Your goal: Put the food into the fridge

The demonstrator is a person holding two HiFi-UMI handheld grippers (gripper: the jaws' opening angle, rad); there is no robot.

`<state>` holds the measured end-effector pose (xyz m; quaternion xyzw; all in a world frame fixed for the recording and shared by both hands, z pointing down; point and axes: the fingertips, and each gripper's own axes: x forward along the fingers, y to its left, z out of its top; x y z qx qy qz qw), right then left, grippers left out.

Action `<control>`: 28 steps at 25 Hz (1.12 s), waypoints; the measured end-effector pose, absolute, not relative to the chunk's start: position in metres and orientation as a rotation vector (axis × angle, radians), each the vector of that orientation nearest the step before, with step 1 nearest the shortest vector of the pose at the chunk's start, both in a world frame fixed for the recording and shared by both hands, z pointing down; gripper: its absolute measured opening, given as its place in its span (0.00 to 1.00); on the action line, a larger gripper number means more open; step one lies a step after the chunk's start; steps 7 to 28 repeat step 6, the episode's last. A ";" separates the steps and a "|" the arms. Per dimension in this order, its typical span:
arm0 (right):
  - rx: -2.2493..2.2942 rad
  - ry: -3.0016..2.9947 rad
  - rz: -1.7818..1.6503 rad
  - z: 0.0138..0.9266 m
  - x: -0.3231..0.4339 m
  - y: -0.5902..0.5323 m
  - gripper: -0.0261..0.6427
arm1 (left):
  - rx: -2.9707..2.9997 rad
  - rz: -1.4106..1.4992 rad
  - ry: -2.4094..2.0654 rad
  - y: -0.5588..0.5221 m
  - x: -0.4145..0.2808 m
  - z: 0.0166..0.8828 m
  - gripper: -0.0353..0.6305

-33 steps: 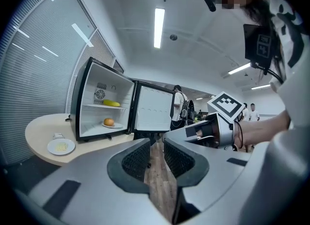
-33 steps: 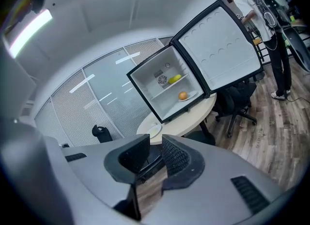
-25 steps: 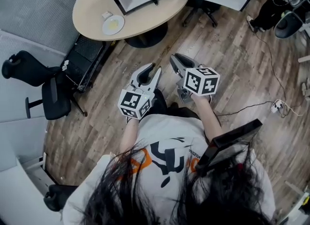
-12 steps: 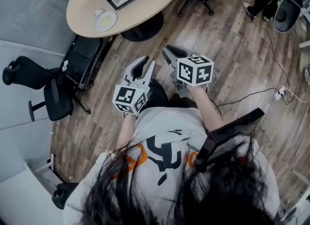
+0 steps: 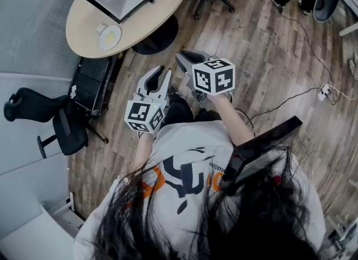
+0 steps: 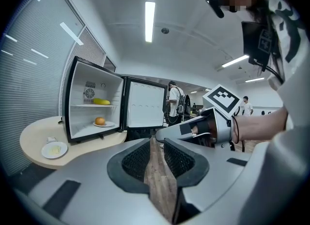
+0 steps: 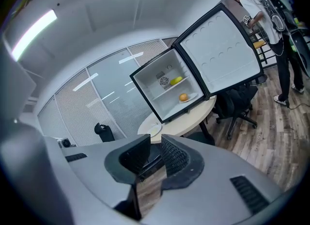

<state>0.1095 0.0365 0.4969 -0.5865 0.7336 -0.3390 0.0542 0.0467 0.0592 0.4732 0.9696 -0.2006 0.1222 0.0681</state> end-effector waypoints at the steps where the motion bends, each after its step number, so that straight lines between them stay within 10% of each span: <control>1: -1.784 2.223 -1.030 0.497 0.112 0.036 0.16 | 2.924 0.372 -0.598 0.058 0.049 0.473 0.20; 28: -1.796 2.210 -1.048 0.502 0.126 0.029 0.16 | 2.928 0.388 -0.596 0.046 0.061 0.474 0.20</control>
